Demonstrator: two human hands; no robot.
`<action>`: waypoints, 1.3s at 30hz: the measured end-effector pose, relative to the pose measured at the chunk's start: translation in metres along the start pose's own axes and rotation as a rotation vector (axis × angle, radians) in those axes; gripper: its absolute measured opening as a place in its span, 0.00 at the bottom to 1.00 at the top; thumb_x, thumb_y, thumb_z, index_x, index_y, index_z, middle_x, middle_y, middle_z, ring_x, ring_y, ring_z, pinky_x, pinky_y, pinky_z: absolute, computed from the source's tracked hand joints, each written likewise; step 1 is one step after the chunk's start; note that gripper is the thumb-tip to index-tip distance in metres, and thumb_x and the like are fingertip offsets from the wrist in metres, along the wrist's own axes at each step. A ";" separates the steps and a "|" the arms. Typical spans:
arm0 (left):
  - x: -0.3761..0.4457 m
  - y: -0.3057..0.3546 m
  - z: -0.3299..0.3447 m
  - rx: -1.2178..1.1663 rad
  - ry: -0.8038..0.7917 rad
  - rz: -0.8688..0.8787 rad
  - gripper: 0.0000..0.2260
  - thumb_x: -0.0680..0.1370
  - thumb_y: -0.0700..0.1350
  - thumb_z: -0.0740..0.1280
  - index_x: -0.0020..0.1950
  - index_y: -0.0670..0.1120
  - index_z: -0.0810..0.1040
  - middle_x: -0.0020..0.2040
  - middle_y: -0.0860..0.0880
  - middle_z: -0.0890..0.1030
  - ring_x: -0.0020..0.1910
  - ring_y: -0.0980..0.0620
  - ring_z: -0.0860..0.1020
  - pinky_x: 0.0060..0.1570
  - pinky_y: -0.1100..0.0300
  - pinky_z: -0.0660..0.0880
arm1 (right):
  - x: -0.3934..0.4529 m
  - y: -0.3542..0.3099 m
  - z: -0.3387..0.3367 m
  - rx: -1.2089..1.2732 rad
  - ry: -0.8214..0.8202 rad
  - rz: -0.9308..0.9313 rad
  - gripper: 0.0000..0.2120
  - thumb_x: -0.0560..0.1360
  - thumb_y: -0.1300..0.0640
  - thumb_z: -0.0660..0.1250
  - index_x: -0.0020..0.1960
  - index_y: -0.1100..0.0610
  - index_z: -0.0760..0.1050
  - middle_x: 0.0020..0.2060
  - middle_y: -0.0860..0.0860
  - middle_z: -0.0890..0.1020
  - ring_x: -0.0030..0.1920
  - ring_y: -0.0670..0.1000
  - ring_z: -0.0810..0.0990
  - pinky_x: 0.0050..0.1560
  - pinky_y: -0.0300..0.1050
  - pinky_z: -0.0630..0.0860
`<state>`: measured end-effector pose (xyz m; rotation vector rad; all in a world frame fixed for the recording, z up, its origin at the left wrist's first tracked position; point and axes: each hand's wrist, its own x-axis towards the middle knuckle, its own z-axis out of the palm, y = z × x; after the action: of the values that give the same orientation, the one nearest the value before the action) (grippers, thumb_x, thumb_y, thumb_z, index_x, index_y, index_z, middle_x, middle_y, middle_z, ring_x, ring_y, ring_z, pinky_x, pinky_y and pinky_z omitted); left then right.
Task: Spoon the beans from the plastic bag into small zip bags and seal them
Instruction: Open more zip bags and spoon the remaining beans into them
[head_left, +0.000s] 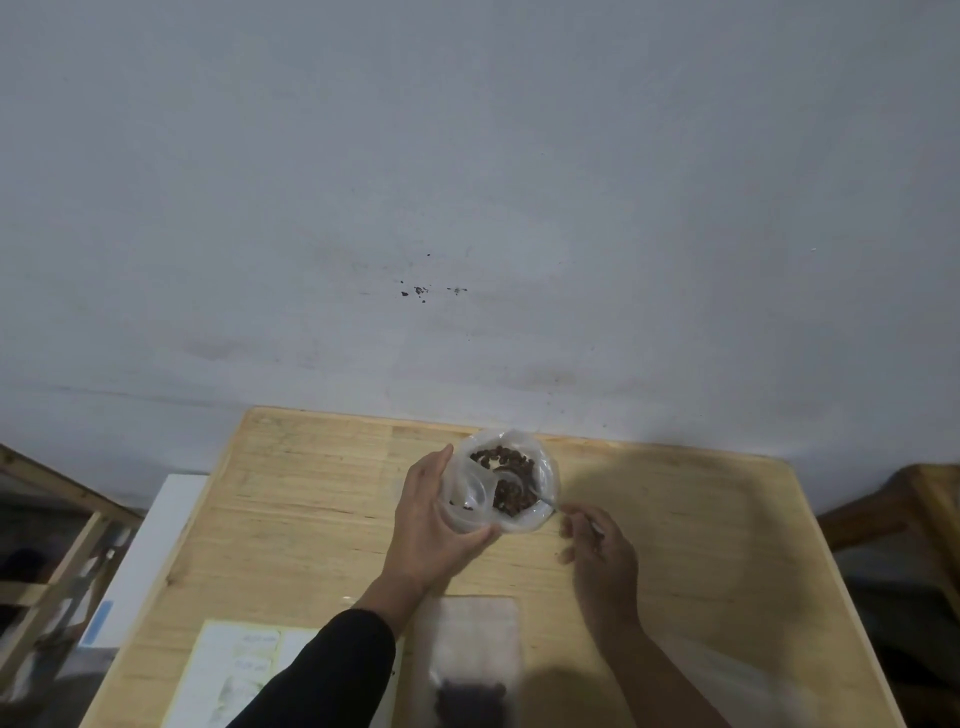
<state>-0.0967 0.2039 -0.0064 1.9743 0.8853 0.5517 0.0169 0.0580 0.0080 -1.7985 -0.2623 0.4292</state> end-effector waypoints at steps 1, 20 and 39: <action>0.001 0.000 0.001 -0.002 0.006 0.004 0.46 0.58 0.59 0.77 0.72 0.50 0.63 0.63 0.58 0.64 0.64 0.58 0.67 0.65 0.59 0.69 | -0.001 0.001 0.004 0.049 -0.014 0.053 0.11 0.78 0.65 0.60 0.46 0.54 0.78 0.35 0.54 0.79 0.28 0.45 0.75 0.27 0.31 0.71; 0.004 0.000 -0.004 -0.037 0.032 -0.035 0.49 0.58 0.57 0.78 0.74 0.53 0.59 0.66 0.55 0.63 0.66 0.59 0.64 0.68 0.61 0.65 | 0.015 -0.029 -0.004 0.347 0.077 0.221 0.09 0.79 0.64 0.58 0.49 0.62 0.77 0.33 0.57 0.79 0.26 0.43 0.78 0.24 0.35 0.73; 0.001 0.003 -0.010 0.003 0.087 -0.033 0.50 0.60 0.56 0.79 0.75 0.50 0.57 0.68 0.51 0.63 0.67 0.56 0.64 0.68 0.58 0.66 | -0.011 -0.058 0.001 -0.070 -0.020 -0.489 0.11 0.76 0.52 0.60 0.50 0.54 0.79 0.40 0.44 0.81 0.31 0.44 0.77 0.34 0.34 0.74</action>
<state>-0.1020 0.2090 0.0015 1.9476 0.9711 0.6213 0.0097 0.0699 0.0655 -1.7253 -0.7186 0.0905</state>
